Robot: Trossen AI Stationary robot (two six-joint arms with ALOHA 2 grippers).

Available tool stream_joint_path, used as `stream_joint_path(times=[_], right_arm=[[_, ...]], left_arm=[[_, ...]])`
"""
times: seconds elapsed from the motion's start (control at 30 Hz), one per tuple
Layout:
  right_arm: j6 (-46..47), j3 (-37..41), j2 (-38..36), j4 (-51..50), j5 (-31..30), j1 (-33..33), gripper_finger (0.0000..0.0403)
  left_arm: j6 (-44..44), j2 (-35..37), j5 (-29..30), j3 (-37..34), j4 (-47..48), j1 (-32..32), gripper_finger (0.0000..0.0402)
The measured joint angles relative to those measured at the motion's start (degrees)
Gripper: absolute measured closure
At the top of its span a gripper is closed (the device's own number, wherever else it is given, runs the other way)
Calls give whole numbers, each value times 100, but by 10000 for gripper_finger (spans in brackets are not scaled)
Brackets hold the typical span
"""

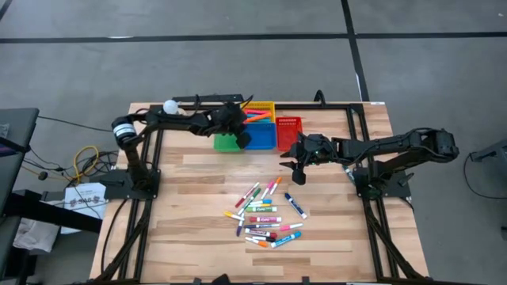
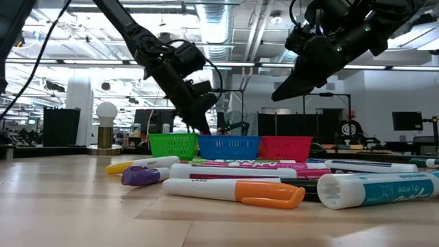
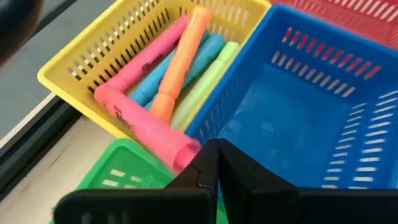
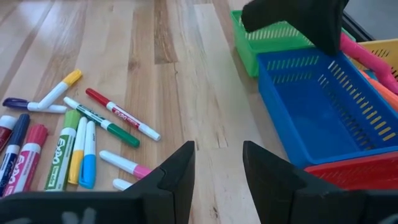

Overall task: Pick & Place Markers
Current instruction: Put the large pink highlighter pen into the yellow bin

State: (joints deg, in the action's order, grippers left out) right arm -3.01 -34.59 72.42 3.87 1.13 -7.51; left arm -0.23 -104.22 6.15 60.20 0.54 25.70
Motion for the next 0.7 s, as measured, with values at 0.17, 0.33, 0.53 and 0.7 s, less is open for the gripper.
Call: stream_joint_path(times=[0.17, 0.33, 0.53, 0.7], right_arm=[[-5, 0, 0, -10, 4, 0, 278], [-6, 0, 0, -10, 4, 0, 278], [-4, 0, 0, -16, 11, 0, 278], [-7, 0, 0, -34, 11, 0, 278]], left_arm=[[118, -62, 8, 181, -66, 3, 396], [168, -62, 24, 387, -93, 1, 396], [251, -21, 69, 428, 230, 1, 396], [278, 158, 1095, 428, 1136, -105, 396]])
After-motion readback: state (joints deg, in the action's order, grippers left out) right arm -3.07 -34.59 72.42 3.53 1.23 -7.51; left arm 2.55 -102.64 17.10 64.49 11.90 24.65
